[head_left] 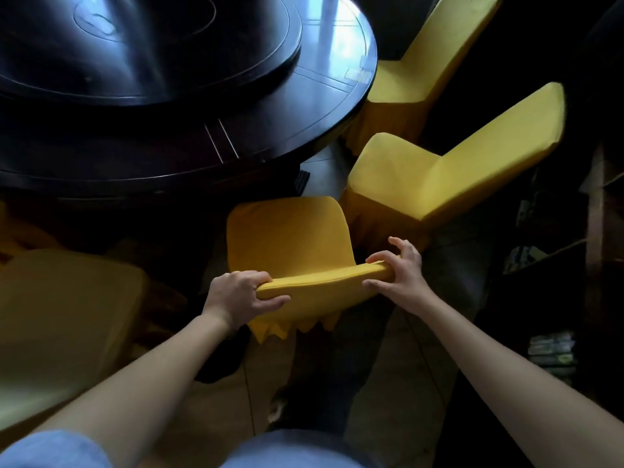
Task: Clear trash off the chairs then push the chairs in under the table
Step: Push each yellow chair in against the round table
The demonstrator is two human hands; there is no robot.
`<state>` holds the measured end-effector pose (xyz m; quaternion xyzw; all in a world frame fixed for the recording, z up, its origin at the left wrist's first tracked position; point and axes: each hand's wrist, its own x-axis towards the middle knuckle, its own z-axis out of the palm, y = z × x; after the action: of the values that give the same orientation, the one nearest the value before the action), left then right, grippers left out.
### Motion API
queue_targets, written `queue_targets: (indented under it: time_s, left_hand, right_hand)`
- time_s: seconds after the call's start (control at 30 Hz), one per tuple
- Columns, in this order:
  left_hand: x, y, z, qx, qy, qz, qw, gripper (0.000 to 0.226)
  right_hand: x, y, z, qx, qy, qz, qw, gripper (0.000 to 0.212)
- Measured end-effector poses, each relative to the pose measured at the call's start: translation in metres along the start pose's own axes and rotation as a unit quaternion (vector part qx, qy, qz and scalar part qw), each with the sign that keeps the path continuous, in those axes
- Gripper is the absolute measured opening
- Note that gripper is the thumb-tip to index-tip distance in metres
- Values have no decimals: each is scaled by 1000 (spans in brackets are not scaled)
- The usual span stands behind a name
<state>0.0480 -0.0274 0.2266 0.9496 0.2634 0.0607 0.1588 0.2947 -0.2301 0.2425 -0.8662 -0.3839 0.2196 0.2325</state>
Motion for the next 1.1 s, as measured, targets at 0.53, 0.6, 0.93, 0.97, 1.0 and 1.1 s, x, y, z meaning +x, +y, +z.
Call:
queue_targets:
  time_s: [0.53,0.6,0.93,0.97,1.0,1.1]
  left_hand:
    - [38,26,0,21,2,-61,998,77]
    - [42,31,-1,18,7,-81,997,76]
    - [59,49,3,-23,49,-235,971,93]
    - [62,50,4,-23,55,-245,968,90]
    - [64,50,5,-26,60,-251,966,88]
    - [71,50,6,-38,57,-259,963,82]
  right_hand:
    - [67,13,-42,-4,-60,-31,998,36]
    - [79,12,-48,-9,-75,-48,996,36]
    - [127,15,-57,-85,-99,-158,979,49]
    - [129,17,-56,-80,-99,-167,978,52]
    - [132,19,-56,-72,-98,-174,977,54]
    - [141,24,-57,-42,-94,-194,975,58]
